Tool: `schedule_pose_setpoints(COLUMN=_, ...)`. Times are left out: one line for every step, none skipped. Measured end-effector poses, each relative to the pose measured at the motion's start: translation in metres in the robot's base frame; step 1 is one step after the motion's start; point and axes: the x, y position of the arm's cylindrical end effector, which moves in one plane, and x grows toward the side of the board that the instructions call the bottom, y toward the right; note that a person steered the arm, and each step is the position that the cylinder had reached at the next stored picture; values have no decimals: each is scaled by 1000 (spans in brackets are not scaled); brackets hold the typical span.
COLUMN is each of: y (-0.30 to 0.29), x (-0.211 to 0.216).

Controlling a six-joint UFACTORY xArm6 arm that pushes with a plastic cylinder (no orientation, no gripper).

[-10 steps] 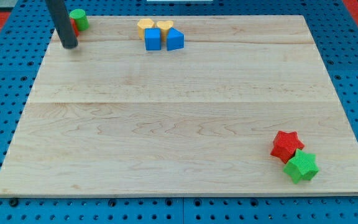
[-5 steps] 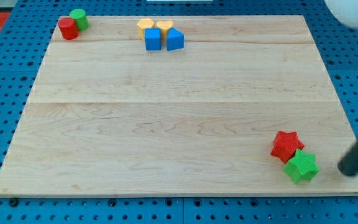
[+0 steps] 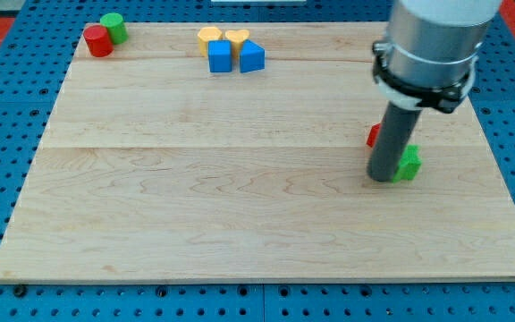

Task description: Push the red star left to the hexagon

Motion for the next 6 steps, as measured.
schedule_pose_setpoints(y=28, x=13)
schedule_pose_setpoints(y=38, x=21)
schedule_pose_setpoints(y=61, x=18)
schedule_pose_setpoints(y=61, x=-13)
schedule_pose_setpoints(y=61, x=-27)
schedule_pose_setpoints(y=104, x=-18)
